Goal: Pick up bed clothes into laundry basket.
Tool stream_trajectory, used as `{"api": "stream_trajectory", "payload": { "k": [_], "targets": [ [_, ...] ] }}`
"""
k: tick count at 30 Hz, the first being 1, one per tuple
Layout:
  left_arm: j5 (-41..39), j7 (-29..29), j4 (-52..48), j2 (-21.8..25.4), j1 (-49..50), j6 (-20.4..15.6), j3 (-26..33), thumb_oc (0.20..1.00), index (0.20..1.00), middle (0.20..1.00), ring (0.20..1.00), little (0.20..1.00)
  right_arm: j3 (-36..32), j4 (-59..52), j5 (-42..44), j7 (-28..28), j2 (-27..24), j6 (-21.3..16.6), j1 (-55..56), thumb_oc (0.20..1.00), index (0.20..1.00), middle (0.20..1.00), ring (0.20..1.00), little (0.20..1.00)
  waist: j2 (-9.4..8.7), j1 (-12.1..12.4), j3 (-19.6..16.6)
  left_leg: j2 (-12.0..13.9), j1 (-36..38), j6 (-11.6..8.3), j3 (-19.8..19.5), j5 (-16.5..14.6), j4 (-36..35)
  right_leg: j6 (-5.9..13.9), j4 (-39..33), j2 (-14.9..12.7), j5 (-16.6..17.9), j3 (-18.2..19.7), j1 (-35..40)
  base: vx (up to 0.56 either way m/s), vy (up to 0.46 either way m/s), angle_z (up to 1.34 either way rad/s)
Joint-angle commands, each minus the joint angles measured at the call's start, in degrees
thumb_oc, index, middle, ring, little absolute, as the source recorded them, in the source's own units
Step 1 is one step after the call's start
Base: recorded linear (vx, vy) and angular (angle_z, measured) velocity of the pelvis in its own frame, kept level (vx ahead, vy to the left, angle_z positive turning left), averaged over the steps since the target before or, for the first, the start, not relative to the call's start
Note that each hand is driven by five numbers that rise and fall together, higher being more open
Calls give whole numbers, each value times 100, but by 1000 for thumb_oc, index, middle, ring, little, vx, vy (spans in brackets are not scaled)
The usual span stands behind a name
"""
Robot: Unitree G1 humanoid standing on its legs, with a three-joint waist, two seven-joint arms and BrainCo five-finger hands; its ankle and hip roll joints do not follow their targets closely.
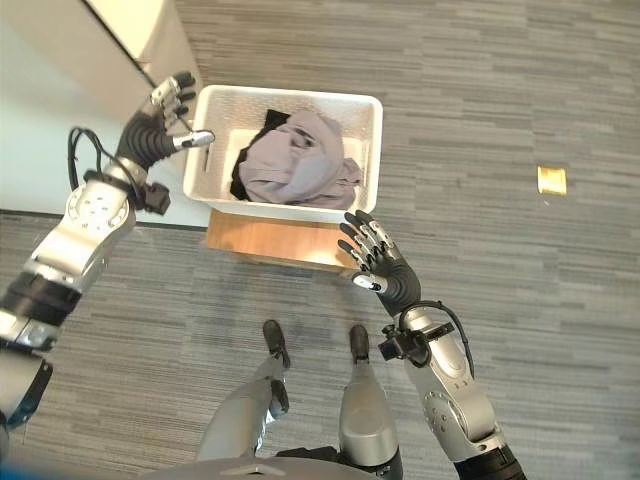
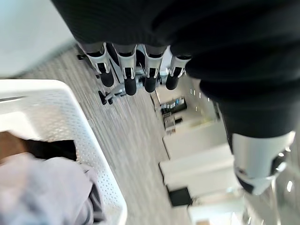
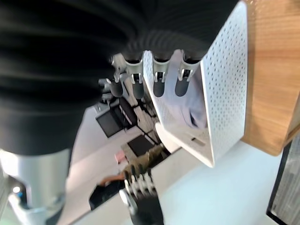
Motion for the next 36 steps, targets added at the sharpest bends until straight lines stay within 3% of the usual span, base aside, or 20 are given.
{"api": "stream_trajectory", "payload": {
  "k": [1,4,5,6,7,9,11,12,14,15,16,19,20,22,25,26,27,30,33,36],
  "targets": [
    [-351,-16,56,-276,242,-444,766,1000,1000,1000,1000,1000,-23,-179,-277,31,31,-179,13,1000,1000,1000,1000,1000,-61,243,-684,147,732,-428,-115,-469,37,181,131,-158,137,-159,-276,46,36,12],
    [-344,-100,-614,-829,1606,-510,1544,1000,1000,1000,1000,1000,13,-38,-399,37,57,-143,-295,1000,1000,1000,1000,1000,-152,516,-845,86,911,-358,-231,-561,58,176,168,-219,42,-246,-44,84,48,24],
    [-346,-134,-743,-1173,2275,-497,1847,1000,1000,1000,1000,1000,34,21,-457,-37,196,-125,-501,1000,1000,1000,1000,1000,-191,778,-963,28,966,-307,-362,-639,129,155,363,-330,-62,-396,69,92,44,17],
    [-342,-133,-764,-1177,2299,-488,1861,1000,1000,1000,1000,1000,46,29,-458,-37,195,-129,-503,1000,1000,1000,1000,1000,-194,761,-963,24,972,-306,-370,-643,131,158,377,-336,-76,-403,74,94,32,8],
    [-300,-75,-677,-1413,2579,-494,2003,1000,1000,1000,1000,1000,78,112,-526,-101,271,-115,-647,1000,1000,1000,1000,1000,-196,965,-994,0,1006,-296,-504,-719,237,158,635,-442,-214,-563,151,44,46,23],
    [-341,-70,-643,-1689,2991,-363,2143,1000,1000,1000,1000,1000,58,118,-636,-194,388,-47,-723,1000,1000,1000,1000,1000,-127,1200,-1031,-123,1045,-126,-895,-808,322,161,1701,-759,-347,-863,13,52,115,58],
    [-278,13,-537,-1994,3480,-291,2387,1000,1000,1000,1000,1000,96,3,-780,-256,552,-2,-777,1000,1000,1000,1000,1000,-52,1328,-1031,-350,1229,169,-1319,-865,349,154,3165,-1173,41,-935,-296,111,165,162],
    [-222,31,-503,-2046,3622,-252,2357,1000,1000,1000,1000,1000,125,-25,-770,-304,637,-18,-783,1000,1000,1000,1000,1000,-14,1324,-1003,-427,1338,246,-1559,-878,360,116,3650,-1219,313,-700,-496,99,37,217],
    [-316,76,-414,-2112,3649,-220,2210,1000,1000,1000,1000,1000,159,39,-605,-392,824,-50,-794,1000,1000,1000,1000,1000,49,1165,-974,-396,1456,208,-2057,-898,339,-40,3765,-739,104,158,-916,125,-142,230],
    [-336,36,-513,-2123,3683,-262,2210,1000,1000,1000,1000,1000,163,38,-502,-408,802,-85,-800,1000,1000,1000,1000,1000,137,1052,-1022,-330,1498,41,-2528,-969,387,-104,3032,-182,-473,1215,-1164,280,-244,248],
    [-418,-32,-581,-2133,3683,-299,2190,1000,1000,1000,1000,1000,127,66,-496,-390,729,-91,-799,1000,1000,1000,1000,1000,133,998,-1022,-378,1485,-12,-2895,-1029,463,-44,2471,20,-579,1942,-1135,339,-255,231],
    [-295,-105,-564,-2104,3481,-317,1932,1000,1000,1000,1000,1000,-159,10,-565,-382,542,-78,-497,1000,1000,1000,1000,1000,3,930,-1062,-507,1414,-106,-3826,-1068,547,193,1771,294,-647,3415,-958,256,-320,344],
    [-174,-170,-731,-2132,3425,-323,1839,1000,1000,1000,1000,1000,-398,-100,-392,-307,549,-42,-168,1000,1000,1000,1000,1000,-156,1005,-1168,-425,1323,-300,-4101,-1006,545,141,1504,292,-642,3301,-734,226,-631,313],
    [-215,-206,-852,-2326,3550,-321,1855,1000,1000,1000,1000,1000,-591,19,-311,-255,464,-52,-21,1000,1000,1000,1000,1000,-222,982,-1252,-235,1108,-492,-4383,-875,609,45,1398,287,-533,2905,-615,151,-664,306],
    [-565,-310,-767,-2666,3763,-219,1765,1000,1000,1000,1000,1000,-957,216,-274,-357,165,-78,235,1000,1000,1000,1000,1000,-483,797,-1151,83,488,-216,-2563,-903,1491,-189,1114,201,-539,2113,-220,3,-490,276],
    [-579,-317,-715,-2668,3827,-178,1708,1000,1000,1000,1000,1000,-1032,285,-252,-420,177,-100,303,1000,1000,1000,1000,1000,-532,710,-1145,233,577,-234,-1821,-983,1571,-229,1094,148,-541,1712,-176,-248,-419,181],
    [-660,-355,-737,-2701,3890,-112,1655,1000,1000,1000,1000,1000,-1168,374,-305,-526,262,-137,454,1000,1000,1000,1000,1000,-583,557,-1202,467,788,-217,-657,-1078,1917,-280,1005,21,-527,907,-64,-253,-350,182],
    [-601,-432,-759,-2715,3870,-33,1558,1000,1000,1000,1000,1000,-1402,430,-270,-596,524,-203,732,1000,1000,1000,1000,1000,-603,298,-1371,611,1040,-210,558,-1117,2055,-309,959,-66,-581,-101,104,-186,-199,153],
    [-551,-410,-724,-2700,3735,6,1400,1000,1000,1000,1000,1000,-1332,402,-192,-603,753,-221,899,1000,1000,1000,1000,1000,-475,157,-1490,625,1325,-308,1205,-1166,1290,-261,1055,-201,-657,-985,186,-115,16,156],
    [-409,-310,-818,-2722,3749,16,1315,1000,1000,1000,1000,1000,-1134,503,-309,-575,769,-140,843,1000,1000,1000,1000,1000,-411,202,-1561,425,1451,-243,662,-1021,583,-150,1504,-431,-575,-1391,62,-34,174,155]
  ]
}}
